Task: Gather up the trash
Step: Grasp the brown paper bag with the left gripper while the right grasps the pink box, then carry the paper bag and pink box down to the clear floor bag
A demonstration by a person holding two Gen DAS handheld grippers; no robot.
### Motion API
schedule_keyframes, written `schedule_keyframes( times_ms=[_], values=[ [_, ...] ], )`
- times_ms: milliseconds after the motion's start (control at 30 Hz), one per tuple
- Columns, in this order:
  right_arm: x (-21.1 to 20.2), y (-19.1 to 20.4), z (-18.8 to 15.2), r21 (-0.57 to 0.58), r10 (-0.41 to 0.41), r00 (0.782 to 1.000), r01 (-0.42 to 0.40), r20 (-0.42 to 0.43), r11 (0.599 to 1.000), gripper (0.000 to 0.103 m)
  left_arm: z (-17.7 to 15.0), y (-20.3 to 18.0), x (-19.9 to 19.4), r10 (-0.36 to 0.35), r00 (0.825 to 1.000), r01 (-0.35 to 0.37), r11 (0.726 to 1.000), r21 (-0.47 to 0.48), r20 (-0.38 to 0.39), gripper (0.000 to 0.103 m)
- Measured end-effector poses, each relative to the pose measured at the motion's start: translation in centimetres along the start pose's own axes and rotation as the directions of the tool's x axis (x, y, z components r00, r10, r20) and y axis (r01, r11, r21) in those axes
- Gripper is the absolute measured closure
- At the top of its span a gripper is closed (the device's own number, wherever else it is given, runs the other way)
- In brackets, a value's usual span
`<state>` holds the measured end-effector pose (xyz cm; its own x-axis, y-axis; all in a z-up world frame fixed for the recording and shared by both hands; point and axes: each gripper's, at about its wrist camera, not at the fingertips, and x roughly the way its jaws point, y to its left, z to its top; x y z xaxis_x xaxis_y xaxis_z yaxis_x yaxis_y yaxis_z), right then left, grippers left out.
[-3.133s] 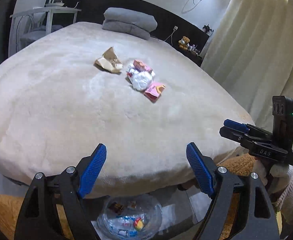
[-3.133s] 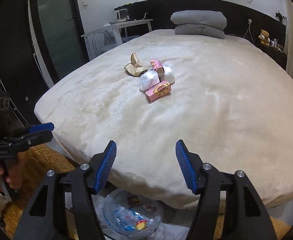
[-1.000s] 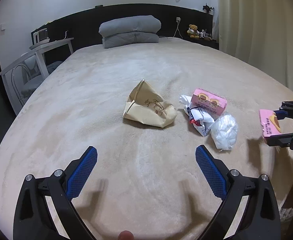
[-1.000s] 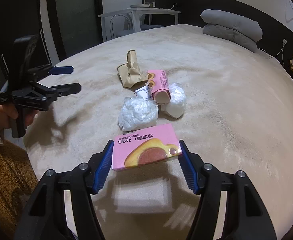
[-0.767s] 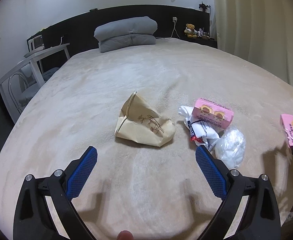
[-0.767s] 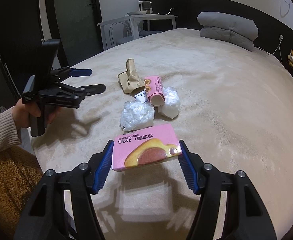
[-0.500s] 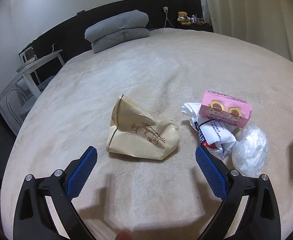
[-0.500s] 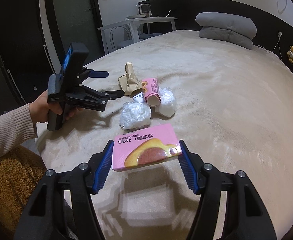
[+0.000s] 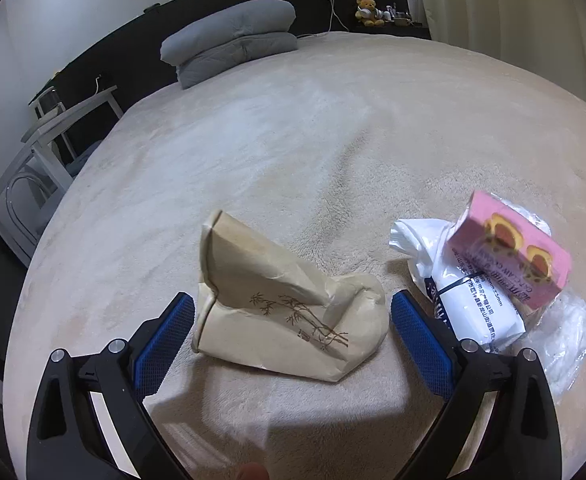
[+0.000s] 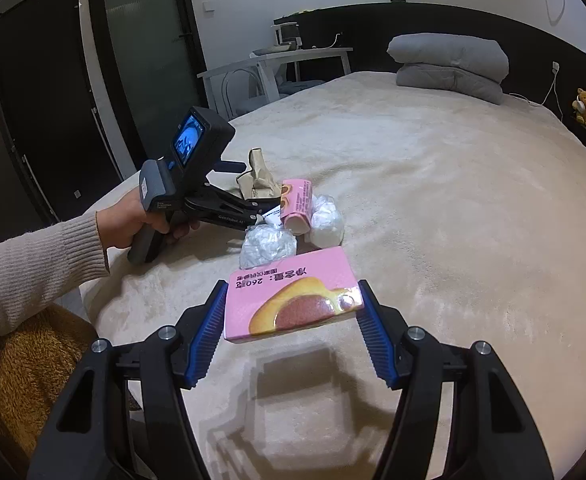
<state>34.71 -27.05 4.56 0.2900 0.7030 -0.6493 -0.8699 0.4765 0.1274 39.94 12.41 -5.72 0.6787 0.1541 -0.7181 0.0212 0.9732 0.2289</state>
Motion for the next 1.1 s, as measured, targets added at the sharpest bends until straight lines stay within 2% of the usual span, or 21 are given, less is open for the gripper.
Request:
schedule_keyframes(
  times_ms=[100, 167, 267, 433, 633, 867, 1100],
  values=[
    [-0.4, 0.0, 0.0, 0.0, -0.006, 1.0, 0.006, 0.006, 1.0, 0.04, 0.1, 0.1, 0.6, 0.022, 1.0, -0.022, 1.0, -0.007, -0.021, 0.007],
    [-0.3, 0.0, 0.0, 0.001, -0.005, 1.0, 0.005, 0.001, 1.0, 0.04, 0.0, 0.4, 0.6, 0.009, 1.0, -0.01, 1.0, -0.017, -0.016, 0.017],
    [-0.2, 0.3, 0.0, -0.015, -0.009, 1.0, 0.008, -0.009, 1.0, 0.04, 0.0, 0.5, 0.2, 0.004, 1.0, -0.004, 1.0, -0.025, -0.003, 0.02],
    [0.0, 0.2, 0.1, -0.012, -0.016, 1.0, 0.016, -0.007, 1.0, 0.04, -0.1, 0.6, -1.0, 0.039, 0.999, -0.039, 0.999, -0.018, 0.025, 0.021],
    [0.1, 0.4, 0.1, 0.011, -0.033, 0.999, 0.033, -0.001, 0.999, 0.04, -0.3, 1.3, -4.1, 0.043, 0.996, -0.038, 0.997, -0.067, 0.074, 0.021],
    [-0.6, 1.1, -0.2, 0.047, -0.063, 0.998, 0.063, 0.011, 0.997, 0.04, -0.9, 1.9, -8.8, 0.017, 0.99, 0.005, 0.988, -0.153, 0.143, 0.021],
    [-2.5, 3.0, -0.4, 0.063, -0.071, 0.996, 0.068, 0.057, 0.996, 0.04, -2.0, 0.9, -12.9, 0.005, 0.981, 0.029, 0.985, -0.171, 0.196, 0.021]
  ],
)
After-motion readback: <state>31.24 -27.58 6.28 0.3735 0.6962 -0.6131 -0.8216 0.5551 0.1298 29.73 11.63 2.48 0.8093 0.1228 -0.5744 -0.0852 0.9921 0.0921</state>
